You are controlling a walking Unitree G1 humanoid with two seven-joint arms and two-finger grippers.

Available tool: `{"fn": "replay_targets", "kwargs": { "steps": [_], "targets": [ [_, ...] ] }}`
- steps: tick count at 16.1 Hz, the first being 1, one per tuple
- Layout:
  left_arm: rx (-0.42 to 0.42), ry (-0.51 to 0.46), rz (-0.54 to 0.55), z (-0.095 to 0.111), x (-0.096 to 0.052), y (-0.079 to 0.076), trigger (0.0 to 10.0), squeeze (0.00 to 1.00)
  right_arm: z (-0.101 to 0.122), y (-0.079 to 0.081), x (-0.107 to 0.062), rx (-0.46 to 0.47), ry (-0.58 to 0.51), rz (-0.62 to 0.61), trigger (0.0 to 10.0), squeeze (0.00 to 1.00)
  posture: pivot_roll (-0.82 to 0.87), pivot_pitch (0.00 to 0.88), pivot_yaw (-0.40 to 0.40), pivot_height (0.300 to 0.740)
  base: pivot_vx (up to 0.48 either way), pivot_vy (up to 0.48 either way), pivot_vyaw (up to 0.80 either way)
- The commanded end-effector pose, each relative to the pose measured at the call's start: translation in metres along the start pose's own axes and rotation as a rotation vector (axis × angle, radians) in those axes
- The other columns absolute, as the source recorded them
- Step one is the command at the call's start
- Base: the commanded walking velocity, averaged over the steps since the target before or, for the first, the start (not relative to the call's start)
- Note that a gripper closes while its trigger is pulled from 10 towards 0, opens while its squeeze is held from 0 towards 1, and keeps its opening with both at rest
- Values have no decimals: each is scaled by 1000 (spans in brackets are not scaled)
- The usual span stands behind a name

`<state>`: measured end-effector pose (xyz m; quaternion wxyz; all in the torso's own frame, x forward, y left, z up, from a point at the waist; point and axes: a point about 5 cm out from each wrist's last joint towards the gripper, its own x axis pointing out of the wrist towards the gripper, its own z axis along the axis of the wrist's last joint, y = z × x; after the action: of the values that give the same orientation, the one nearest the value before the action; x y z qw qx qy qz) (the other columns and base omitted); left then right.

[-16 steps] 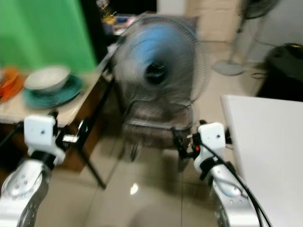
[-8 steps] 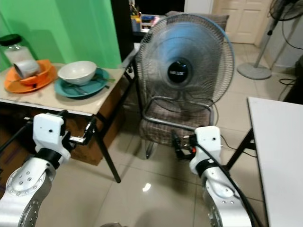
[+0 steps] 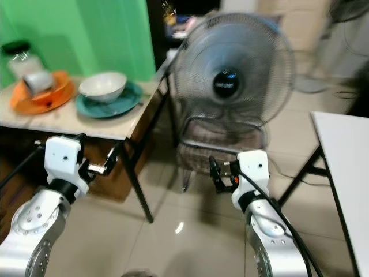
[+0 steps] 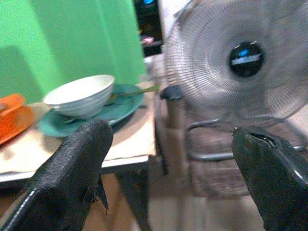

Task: Setting the table

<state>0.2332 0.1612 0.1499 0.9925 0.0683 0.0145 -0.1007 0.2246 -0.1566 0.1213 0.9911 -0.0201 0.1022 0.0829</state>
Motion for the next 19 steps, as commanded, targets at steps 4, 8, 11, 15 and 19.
{"fn": "replay_targets", "kwargs": {
  "steps": [4, 8, 11, 15, 19],
  "targets": [
    [11, 10, 22, -1, -4, 6, 10000, 1000, 2, 5, 5, 22, 5, 48, 10000, 1000, 46, 0, 40, 740, 0, 341, 0],
    [-33, -13, 53, 1, -3, 4, 10000, 988, 4, 4, 8, 20, 6, 67, 10000, 1000, 39, 0, 15, 740, 0, 0, 0],
    [-53, 6, 64, -3, -7, 1, 10000, 765, 6, 1, 7, -9, -1, 79, 10000, 1000, 30, 0, 18, 740, 0, 0, 0],
    [-26, 13, 66, -3, -4, 3, 10000, 780, 10, 1, 11, -13, -20, 69, 10000, 1000, 32, 0, 16, 740, 0, 0, 323],
    [-22, 13, 58, -3, -4, 3, 10000, 788, 14, -2, 13, -23, -37, 39, 10000, 1000, 34, 0, 17, 740, 202, 0, 200]
  ]
}}
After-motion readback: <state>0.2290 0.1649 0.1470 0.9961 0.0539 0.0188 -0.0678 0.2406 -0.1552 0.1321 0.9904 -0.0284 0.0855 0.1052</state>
